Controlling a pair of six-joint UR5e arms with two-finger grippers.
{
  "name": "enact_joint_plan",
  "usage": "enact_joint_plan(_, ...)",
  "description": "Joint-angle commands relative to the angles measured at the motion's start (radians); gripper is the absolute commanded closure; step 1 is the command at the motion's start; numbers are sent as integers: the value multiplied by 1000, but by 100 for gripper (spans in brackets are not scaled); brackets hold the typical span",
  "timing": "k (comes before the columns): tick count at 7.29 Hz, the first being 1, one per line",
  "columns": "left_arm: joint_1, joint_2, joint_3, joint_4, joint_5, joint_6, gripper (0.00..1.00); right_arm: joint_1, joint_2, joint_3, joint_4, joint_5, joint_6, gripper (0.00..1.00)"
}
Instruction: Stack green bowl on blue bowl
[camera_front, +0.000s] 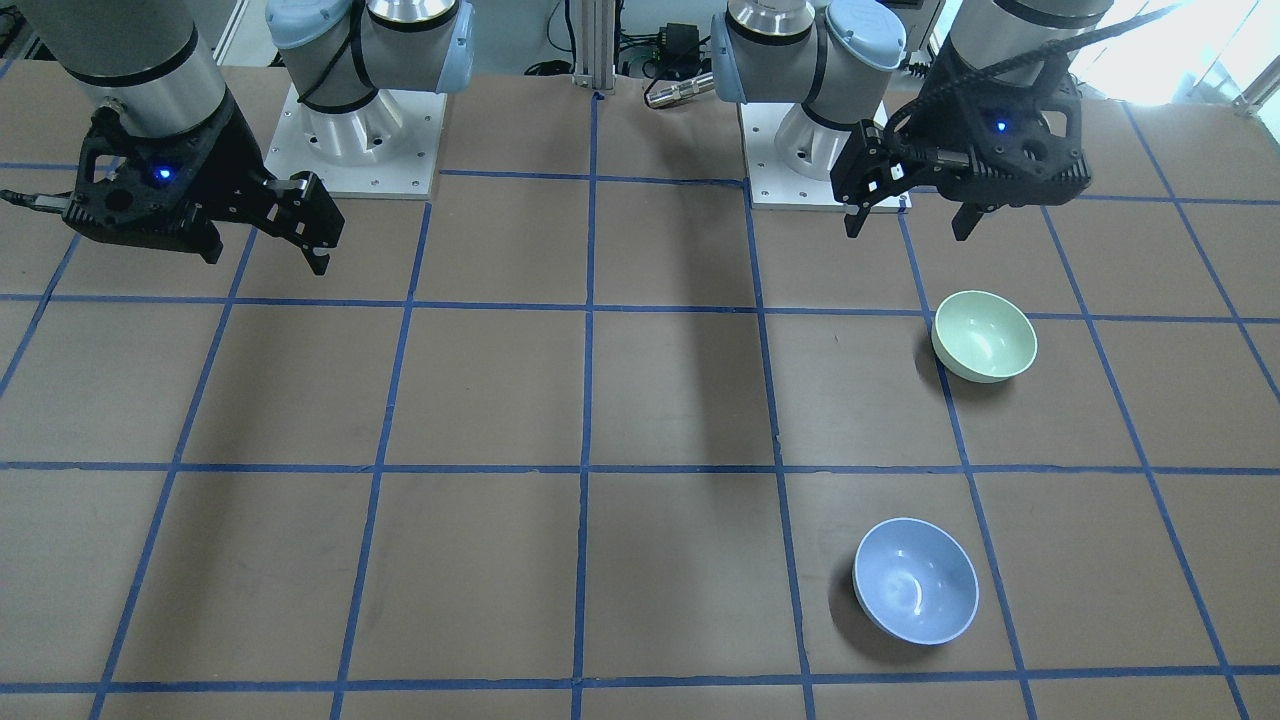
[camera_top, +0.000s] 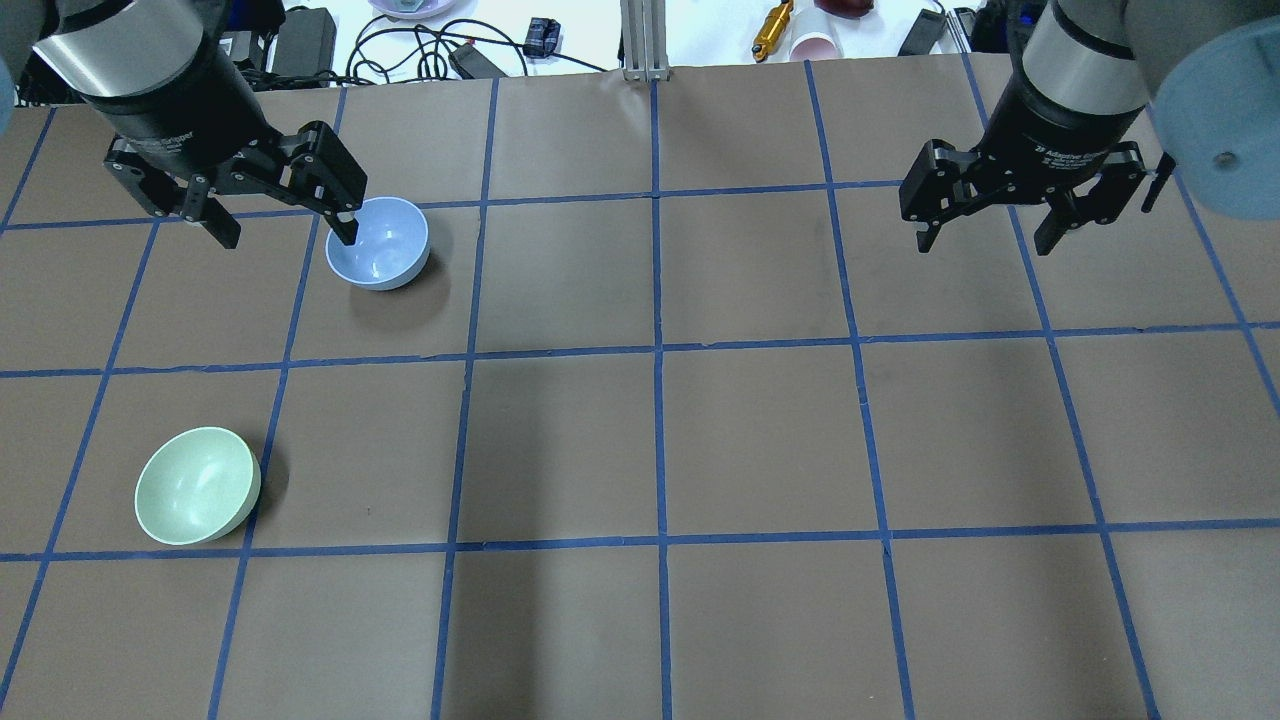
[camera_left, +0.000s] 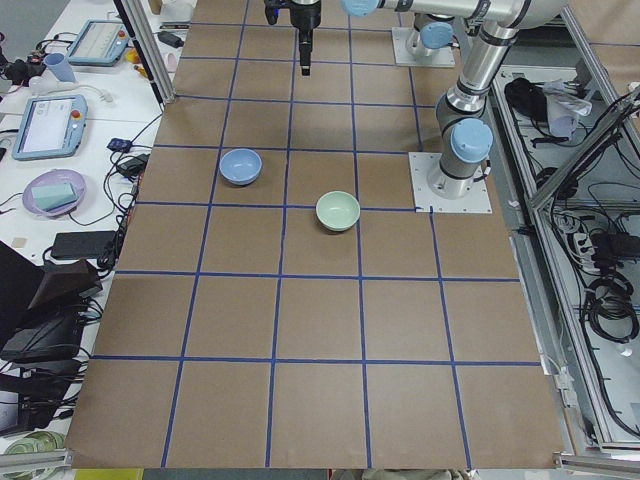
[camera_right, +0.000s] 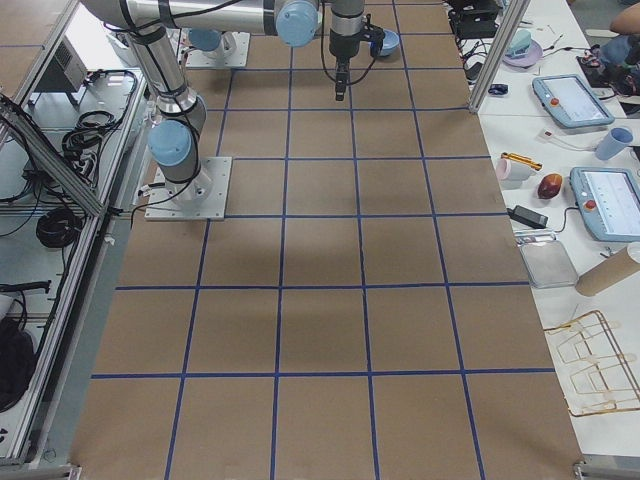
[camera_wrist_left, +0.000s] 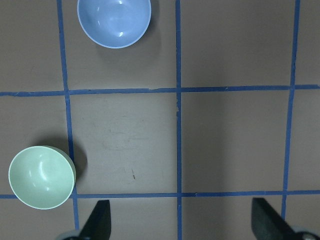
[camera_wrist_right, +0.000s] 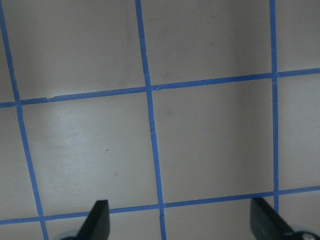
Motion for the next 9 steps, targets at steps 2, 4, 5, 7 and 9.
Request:
enact_joint_plan(2,20,0,-7,-9,4,59,0,0,0,0,0,0,0,0)
enact_joint_plan(4,194,3,-77,-2,-3,221,0,0,0,1,0,0,0,0)
enact_joint_plan(5,254,3,-108,-2,-2,308,0,0,0,0,0,0,0,0)
enact_joint_plan(7,383,1,-181,18,-14,361,0,0,0,0,0,0,0,0)
enact_joint_plan(9,541,0,-318,182,-16,585,0,0,0,0,0,0,0,0)
